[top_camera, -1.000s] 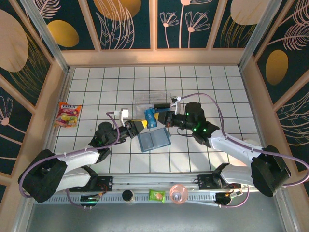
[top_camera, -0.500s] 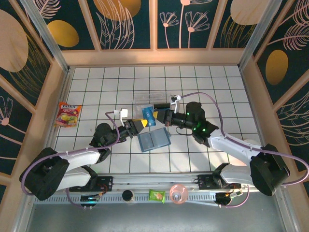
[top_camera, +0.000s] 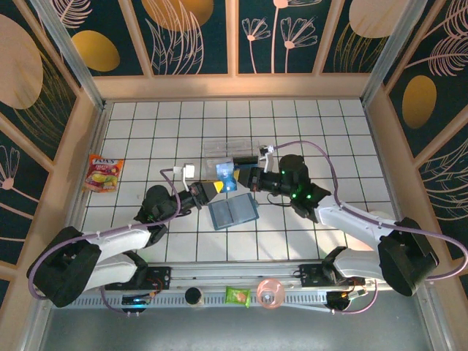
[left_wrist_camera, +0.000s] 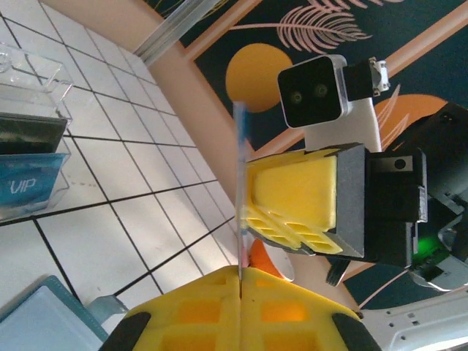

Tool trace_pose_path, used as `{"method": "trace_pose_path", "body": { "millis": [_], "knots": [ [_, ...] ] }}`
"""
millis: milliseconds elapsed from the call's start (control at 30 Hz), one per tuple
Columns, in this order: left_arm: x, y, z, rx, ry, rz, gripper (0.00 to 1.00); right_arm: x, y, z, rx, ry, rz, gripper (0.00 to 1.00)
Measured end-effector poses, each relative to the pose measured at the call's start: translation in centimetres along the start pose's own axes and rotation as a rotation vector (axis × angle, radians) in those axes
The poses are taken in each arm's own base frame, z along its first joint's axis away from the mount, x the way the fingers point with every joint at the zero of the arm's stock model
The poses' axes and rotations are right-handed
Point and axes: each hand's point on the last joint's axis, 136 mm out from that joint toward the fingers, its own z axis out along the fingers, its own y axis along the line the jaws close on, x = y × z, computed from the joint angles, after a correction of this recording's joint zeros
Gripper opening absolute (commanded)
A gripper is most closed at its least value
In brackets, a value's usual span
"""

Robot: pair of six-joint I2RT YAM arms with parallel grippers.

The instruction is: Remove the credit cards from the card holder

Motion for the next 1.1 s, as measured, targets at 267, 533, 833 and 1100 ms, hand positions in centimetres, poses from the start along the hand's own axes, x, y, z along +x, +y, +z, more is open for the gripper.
{"method": "trace_pose_path", "body": {
  "millis": [267, 533, 833, 1100],
  "knots": [
    [-1.9, -0.7, 3.2, -0.077, 0.108, 0.126, 0.00, -2.8, -3.0, -5.2, 0.186, -0.142, -0.011, 0.20],
    [-4.6, -0.8, 9.7, -0.211, 0.349, 0.478, 0.00, -2.9, -7.4, -9.0, 0.343, -0.201, 0.037, 0.20],
    [-4.1, 1.1, 9.8, -0.267, 0.628, 0.910, 0.00, -1.8, -9.2, -10.3, 0.393, -0.195, 0.072, 0.20],
    [-3.1, 5.6, 10.5, -0.313, 0.861, 1.081, 0.00, -1.7, -10.4, -10.7, 0.425, -0.194, 0.094, 0.20]
  ]
}}
